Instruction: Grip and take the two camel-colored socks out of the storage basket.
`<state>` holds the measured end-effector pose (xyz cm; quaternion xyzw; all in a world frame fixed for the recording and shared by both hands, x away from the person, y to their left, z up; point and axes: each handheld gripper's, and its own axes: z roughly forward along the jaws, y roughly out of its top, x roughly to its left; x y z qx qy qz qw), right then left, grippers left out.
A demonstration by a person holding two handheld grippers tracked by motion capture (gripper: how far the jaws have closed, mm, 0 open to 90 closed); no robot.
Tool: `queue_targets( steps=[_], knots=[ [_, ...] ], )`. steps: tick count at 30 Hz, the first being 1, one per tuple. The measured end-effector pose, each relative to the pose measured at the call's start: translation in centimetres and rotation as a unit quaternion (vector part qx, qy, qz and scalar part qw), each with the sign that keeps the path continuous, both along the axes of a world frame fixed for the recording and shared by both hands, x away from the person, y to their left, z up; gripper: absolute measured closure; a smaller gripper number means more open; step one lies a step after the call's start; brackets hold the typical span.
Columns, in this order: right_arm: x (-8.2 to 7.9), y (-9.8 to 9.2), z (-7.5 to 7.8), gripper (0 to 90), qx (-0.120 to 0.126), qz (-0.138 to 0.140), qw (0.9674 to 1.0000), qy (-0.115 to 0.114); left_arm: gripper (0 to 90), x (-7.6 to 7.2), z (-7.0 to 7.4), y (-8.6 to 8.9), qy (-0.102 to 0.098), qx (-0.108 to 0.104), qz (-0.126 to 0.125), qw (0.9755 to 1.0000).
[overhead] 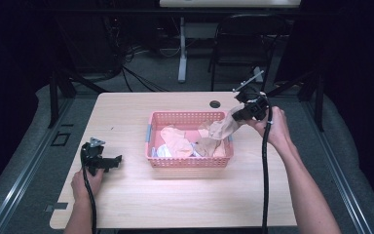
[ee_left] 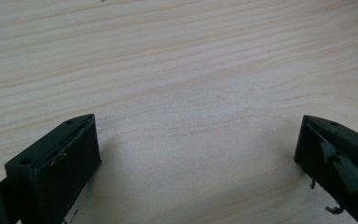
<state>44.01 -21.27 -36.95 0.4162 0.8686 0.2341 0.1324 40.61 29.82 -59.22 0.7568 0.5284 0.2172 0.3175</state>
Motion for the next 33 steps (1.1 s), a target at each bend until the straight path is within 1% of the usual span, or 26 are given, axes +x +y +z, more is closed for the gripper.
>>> queue_targets(
  steps=[5, 7, 9, 10, 11, 13, 15, 16, 17, 20, 22, 25, 27, 29, 30, 31, 32, 33],
  knots=[
    [-0.3, -2.0, 0.3, 86.3, 0.003, -0.017, 0.9998, -0.004, 0.0, 0.0, 0.0, -0.1, 0.0, 0.001, 0.002, 1.0],
    [-0.4, -2.7, 0.3, 86.4, 0.003, -0.023, 0.9997, -0.001, 0.0, 0.0, 0.0, -0.1, 0.0, 0.001, 0.004, 1.0],
    [-0.6, -3.5, 0.1, 86.4, 0.012, -0.03, 0.9995, -0.004, 0.0, 0.0, 0.0, -0.1, 0.0, 0.001, 0.004, 1.0],
    [-0.7, -3.9, 0.1, 86.4, 0.009, -0.032, 0.9995, -0.002, 0.0, 0.0, 0.0, -0.1, 0.0, 0.001, 0.004, 1.0],
    [-0.7, -4.3, -0.1, 86.5, 0.014, -0.037, 0.9992, -0.002, 0.0, 0.0, 0.0, -0.1, 0.0, 0.001, 0.005, 1.0],
    [-0.8, -5.1, -0.6, 86.5, 0.016, -0.044, 0.9989, 0.0, 0.0, 0.0, 0.0, -0.1, 0.0, 0.001, 0.006, 1.0],
    [-0.9, -5.8, -1.0, 86.6, 0.013, -0.048, 0.9988, 0.001, 0.0, 0.0, 0.0, -0.1, 0.0, 0.001, 0.005, 1.0],
    [-1.0, -6.1, -1.2, 86.6, 0.019, -0.053, 0.9984, 0.002, 0.0, 0.0, 0.0, -0.1, 0.0, 0.001, 0.006, 1.0],
    [-1.1, -6.5, -1.3, 86.7, 0.015, -0.054, 0.9984, 0.004, 0.0, 0.0, 0.0, -0.1, 0.0, 0.001, 0.006, 1.0],
    [-1.5, -7.9, -1.6, 86.8, 0.028, -0.07, 0.9971, 0.002, 0.0, 0.0, 0.0, -0.1, 0.0, 0.001, 0.006, 1.0],
    [-1.8, -8.6, -2.0, 86.8, 0.027, -0.08, 0.9964, -0.001, 0.0, 0.0, 0.0, -0.1, 0.0, 0.001, 0.006, 1.0],
    [-2.2, -9.4, -2.6, 86.8, 0.027, -0.093, 0.9953, -0.002, 0.0, 0.0, 0.0, -0.1, 0.0, 0.001, 0.006, 1.0],
    [-2.3, -9.8, -3.0, 86.9, 0.033, -0.096, 0.9949, -0.001, 0.0, 0.0, 0.0, -0.1, 0.0, 0.001, 0.006, 1.0],
    [-2.2, -10.1, -3.5, 86.9, 0.022, -0.106, 0.9941, 0.002, 0.0, 0.0, 0.0, -0.1, 0.0, 0.001, 0.006, 1.0],
    [-2.2, -10.1, -3.5, 86.9, 0.022, -0.106, 0.9941, 0.002, 0.0, 0.0, 0.0, -0.1, 0.0, 0.001, 0.006, 1.0],
    [-2.2, -10.2, -3.6, 86.9, 0.027, -0.106, 0.994, 0.002, 0.0, 0.0, 0.0, -0.1, 0.0, 0.001, 0.006, 1.0],
    [-2.1, -10.3, -3.7, 86.9, 0.022, -0.107, 0.994, 0.003, 0.0, 0.0, 0.0, -0.1, 0.0, 0.001, 0.006, 1.0],
    [-2.1, -10.3, -3.9, 86.9, 0.019, -0.112, 0.9935, -0.001, 0.0, 0.0, 0.0, -0.1, 0.0, 0.001, 0.006, 1.0]
  ],
)
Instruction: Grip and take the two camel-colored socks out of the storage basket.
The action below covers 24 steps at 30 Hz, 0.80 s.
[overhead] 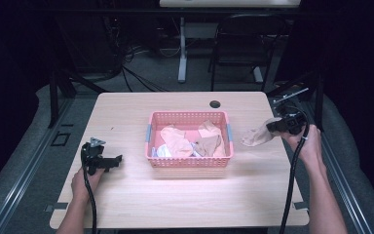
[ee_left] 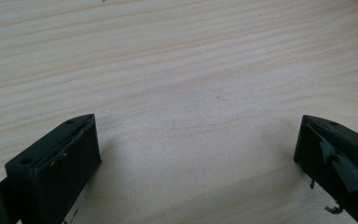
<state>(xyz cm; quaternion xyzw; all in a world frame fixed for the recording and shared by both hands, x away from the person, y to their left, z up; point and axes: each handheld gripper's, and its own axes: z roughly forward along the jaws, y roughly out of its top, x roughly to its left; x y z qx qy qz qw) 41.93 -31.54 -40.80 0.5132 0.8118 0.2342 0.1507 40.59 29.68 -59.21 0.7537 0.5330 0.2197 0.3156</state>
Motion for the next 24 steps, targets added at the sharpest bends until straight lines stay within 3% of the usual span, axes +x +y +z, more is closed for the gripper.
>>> queue_targets(
  steps=[5, 12, 20, 24],
  knots=[
    [0.3, -0.3, -1.0, 86.9, 0.004, -0.009, 0.9999, 0.005, 0.0, 0.0, 0.0, 0.0, 0.0, 0.0, 0.0, 1.0],
    [1.0, -0.5, -3.2, 86.8, -0.002, -0.02, 0.9994, 0.028, 0.0, 0.0, 0.0, 0.0, 0.0, 0.0, 0.0, 1.0],
    [2.3, -0.4, -7.6, 89.7, -0.021, -0.028, 0.9961, 0.08, 0.0, 0.0, 0.0, 0.0, 0.0, 0.0, 0.0, 1.0],
    [2.7, -0.3, -9.3, 88.8, -0.023, -0.044, 0.9949, 0.088, 0.0, 0.0, 0.0, 0.0, 0.0, 0.0, 0.0, 1.0]
  ],
)
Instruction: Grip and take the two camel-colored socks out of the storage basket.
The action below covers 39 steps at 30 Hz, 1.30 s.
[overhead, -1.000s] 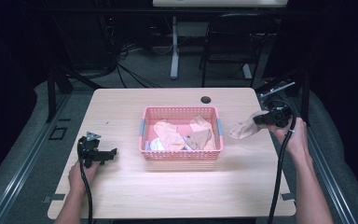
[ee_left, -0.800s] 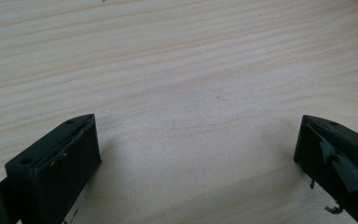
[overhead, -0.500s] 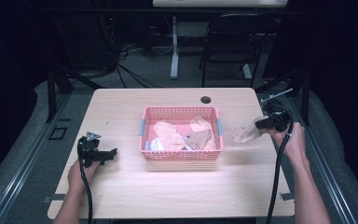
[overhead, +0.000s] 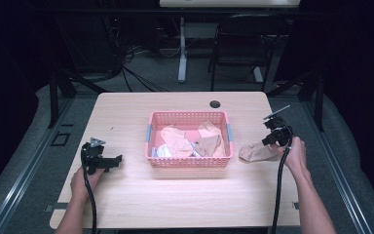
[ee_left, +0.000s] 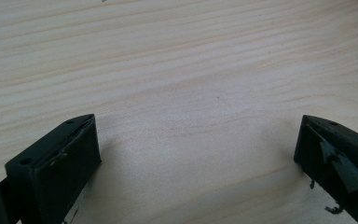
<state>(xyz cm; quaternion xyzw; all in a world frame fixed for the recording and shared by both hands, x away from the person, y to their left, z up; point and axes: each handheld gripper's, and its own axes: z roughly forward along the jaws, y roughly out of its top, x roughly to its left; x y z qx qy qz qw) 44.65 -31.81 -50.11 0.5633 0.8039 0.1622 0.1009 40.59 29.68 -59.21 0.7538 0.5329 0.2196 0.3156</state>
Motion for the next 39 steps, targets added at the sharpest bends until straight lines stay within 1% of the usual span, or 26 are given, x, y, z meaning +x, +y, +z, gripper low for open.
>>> queue_targets(
  steps=[1, 3, 6, 7, 9, 10, 11, 12, 14, 15, 16, 17, 18, 21, 24, 25, 27, 28, 30, 31, 32, 33, 35, 36, 37, 39],
  knots=[
    [0.1, -0.1, -0.2, 88.3, -0.007, 0.008, 0.9999, 0.012, 0.0, 0.0, 0.0, 0.0, 0.0, 0.0, 0.0, 1.0],
    [0.2, -0.1, -0.6, 87.1, -0.009, 0.006, 0.9998, 0.017, 0.0, 0.0, 0.0, 0.0, 0.0, 0.0, 0.0, 1.0],
    [0.2, -0.2, -0.7, 85.9, -0.006, 0.002, 0.9999, 0.015, 0.0, 0.0, 0.0, 0.0, 0.0, 0.0, 0.0, 1.0],
    [0.2, -0.3, -0.6, 84.8, -0.006, 0.004, 0.9998, 0.016, 0.0, 0.0, 0.0, 0.0, 0.0, 0.0, 0.0, 1.0],
    [0.1, -0.3, -0.4, 83.0, -0.006, 0.0, 0.9999, 0.009, 0.0, 0.0, 0.0, 0.0, 0.0, 0.0, 0.0, 1.0],
    [0.0, -0.3, -0.3, 81.8, 0.0, -0.001, 1.0, 0.005, 0.0, 0.0, 0.0, 0.0, 0.0, 0.0, 0.0, 1.0],
    [0.0, -0.4, -0.1, 78.6, -0.004, 0.005, 0.9999, 0.008, 0.0, 0.0, 0.0, 0.0, 0.0, 0.0, 0.0, 1.0],
    [0.0, -0.4, 0.0, 76.3, -0.005, 0.005, 1.0, 0.006, 0.0, 0.0, 0.0, 0.0, 0.0, 0.0, 0.0, 1.0],
    [-0.2, -0.3, 0.4, 67.8, 0.0, 0.006, 1.0, 0.002, 0.0, 0.0, 0.0, 0.0, 0.0, 0.0, 0.0, 1.0],
    [-0.3, -0.2, 0.6, 62.6, 0.006, 0.004, 1.0, -0.003, 0.0, 0.0, 0.0, 0.0, 0.0, 0.0, 0.0, 1.0],
    [-0.3, -0.3, 0.9, 57.2, 0.005, 0.009, 0.9999, 0.0, 0.0, 0.0, 0.0, 0.0, 0.0, 0.0, 0.0, 1.0],
    [-0.3, -0.2, 1.3, 52.2, 0.009, 0.012, 0.9999, 0.0, 0.0, 0.0, 0.0, 0.0, 0.0, 0.0, 0.0, 1.0],
    [-0.4, -0.2, 1.7, 48.5, 0.012, 0.013, 0.9998, -0.003, 0.0, 0.0, 0.0, 0.0, 0.0, 0.0, 0.0, 1.0],
    [-0.8, 0.1, 2.8, 32.3, 0.02, 0.023, 0.9995, -0.011, 0.0, 0.0, 0.0, 0.0, 0.0, 0.0, 0.0, 1.0],
    [-1.2, 0.5, 4.0, 21.8, 0.029, 0.031, 0.9989, -0.02, 0.0, 0.0, 0.0, 0.0, 0.0, 0.0, 0.0, 1.0],
    [-1.3, 0.7, 4.4, 18.4, 0.038, 0.03, 0.9985, -0.026, 0.0, 0.0, 0.0, 0.0, 0.0, 0.0, 0.0, 1.0],
    [-1.6, 1.1, 5.3, 14.2, 0.042, 0.04, 0.9979, -0.029, 0.0, 0.0, 0.0, 0.0, 0.0, 0.0, 0.0, 1.0],
    [-1.7, 1.3, 5.6, 14.0, 0.045, 0.042, 0.9974, -0.036, 0.0, 0.0, 0.0, 0.0, 0.0, 0.0, 0.0, 1.0],
    [-1.9, 1.9, 6.3, 11.3, 0.044, 0.053, 0.9968, -0.042, 0.0, 0.0, 0.0, 0.0, 0.0, 0.0, 0.0, 1.0],
    [-2.0, 2.5, 6.8, 8.6, 0.045, 0.061, 0.9964, -0.039, 0.0, 0.0, 0.0, 0.0, 0.0, 0.0, 0.0, 1.0],
    [-2.0, 2.8, 7.0, 7.6, 0.043, 0.066, 0.9961, -0.039, 0.0, 0.0, 0.0, 0.0, 0.0, 0.0, 0.0, 1.0],
    [-2.0, 2.8, 7.0, 7.6, 0.043, 0.066, 0.9961, -0.039, 0.0, 0.0, 0.0, 0.0, 0.0, 0.0, 0.0, 1.0],
    [-2.0, 3.5, 7.3, 5.6, 0.043, 0.073, 0.9953, -0.046, 0.0, 0.0, 0.0, 0.0, 0.0, 0.0, 0.0, 1.0],
    [-1.9, 3.8, 7.6, 5.0, 0.04, 0.079, 0.9951, -0.043, 0.0, 0.0, 0.0, 0.0, 0.0, 0.0, 0.0, 1.0],
    [-1.8, 4.1, 7.8, 3.8, 0.041, 0.083, 0.9946, -0.047, 0.0, 0.0, 0.0, 0.0, 0.0, 0.0, 0.0, 1.0],
    [-1.7, 4.7, 8.2, 2.0, 0.038, 0.091, 0.9942, -0.043, 0.0, 0.0, 0.0, 0.0, 0.0, 0.0, 0.0, 1.0]
  ],
)
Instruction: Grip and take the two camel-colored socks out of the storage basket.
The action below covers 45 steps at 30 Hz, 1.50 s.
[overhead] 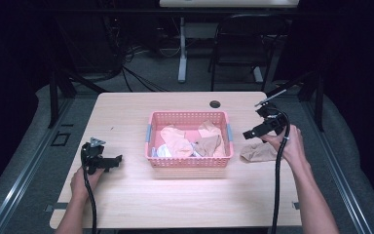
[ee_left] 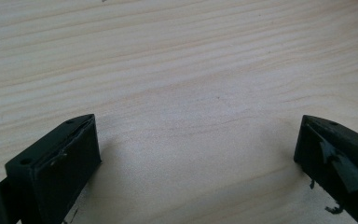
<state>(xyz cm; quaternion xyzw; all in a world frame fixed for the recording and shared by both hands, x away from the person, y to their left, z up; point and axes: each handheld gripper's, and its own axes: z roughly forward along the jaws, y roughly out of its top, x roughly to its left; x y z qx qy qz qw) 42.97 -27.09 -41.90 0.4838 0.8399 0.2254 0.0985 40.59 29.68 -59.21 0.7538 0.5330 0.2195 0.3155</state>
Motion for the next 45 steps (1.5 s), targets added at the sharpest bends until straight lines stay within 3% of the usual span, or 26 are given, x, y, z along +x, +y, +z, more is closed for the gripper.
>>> queue_targets(
  steps=[7, 20, 25, 32, 45],
  knots=[
    [0.4, 2.2, 1.0, 0.0, 0.0, 0.019, 0.9998, -0.009, 0.0, 0.0, 0.0, 0.0, 0.0, 0.0, 0.0, 1.0],
    [1.3, 7.1, 1.7, 0.0, -0.018, 0.072, 0.9972, 0.009, 0.0, 0.0, 0.0, 0.0, 0.0, 0.0, 0.0, 1.0],
    [1.6, 9.3, 1.1, 0.0, -0.023, 0.09, 0.9957, 0.01, 0.0, 0.0, 0.0, 0.0, 0.0, 0.0, 0.0, 1.0],
    [2.2, 11.6, -0.2, 0.0, -0.026, 0.112, 0.993, 0.029, 0.0, 0.0, 0.0, 0.0, 0.0, 0.0, 0.0, 1.0],
    [3.2, 14.1, -3.6, 0.9, -0.03, 0.116, 0.9911, 0.058, 0.0, 0.0, 0.0, 0.0, 0.0, 0.0, 0.0, 1.0]
  ],
)
